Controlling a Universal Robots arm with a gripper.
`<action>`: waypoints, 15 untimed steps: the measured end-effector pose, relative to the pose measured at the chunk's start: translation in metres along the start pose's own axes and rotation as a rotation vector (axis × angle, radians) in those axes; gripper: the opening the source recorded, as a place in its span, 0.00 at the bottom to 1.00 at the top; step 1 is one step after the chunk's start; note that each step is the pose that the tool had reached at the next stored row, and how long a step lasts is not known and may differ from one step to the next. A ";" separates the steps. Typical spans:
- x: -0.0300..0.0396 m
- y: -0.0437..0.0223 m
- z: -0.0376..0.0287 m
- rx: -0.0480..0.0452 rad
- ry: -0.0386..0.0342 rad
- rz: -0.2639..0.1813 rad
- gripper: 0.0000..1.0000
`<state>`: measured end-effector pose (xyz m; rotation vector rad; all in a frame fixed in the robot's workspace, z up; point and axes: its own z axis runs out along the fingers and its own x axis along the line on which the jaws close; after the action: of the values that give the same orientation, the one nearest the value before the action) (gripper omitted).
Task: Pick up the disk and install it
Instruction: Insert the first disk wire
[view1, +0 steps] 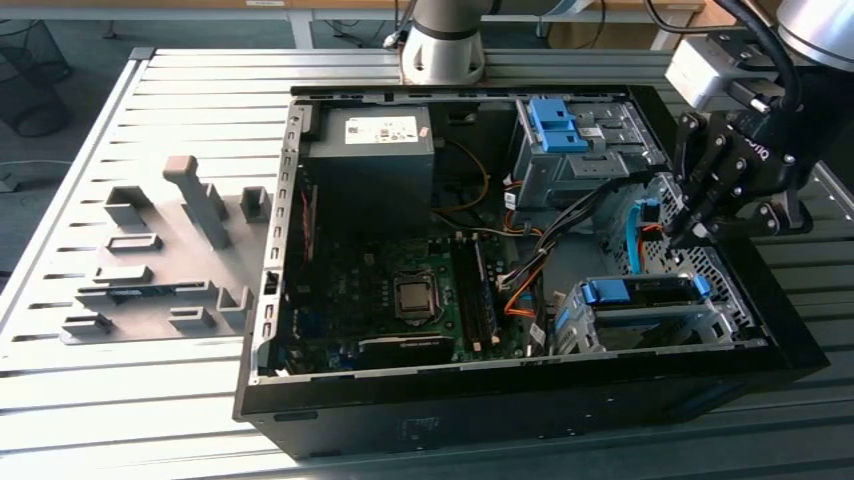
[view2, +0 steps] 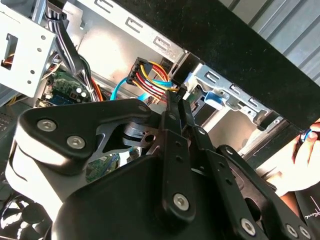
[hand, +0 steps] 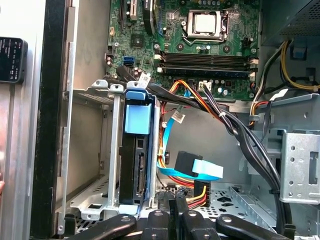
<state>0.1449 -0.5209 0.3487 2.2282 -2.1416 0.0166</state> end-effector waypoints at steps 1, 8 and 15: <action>0.0001 0.0010 0.0000 0.0004 0.0001 0.000 0.16; 0.0049 0.0144 0.0023 0.0280 0.0014 0.001 0.16; 0.0117 0.0219 0.0059 0.0659 -0.0034 0.003 0.16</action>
<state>0.1233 -0.5337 0.3440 2.2619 -2.1769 0.0849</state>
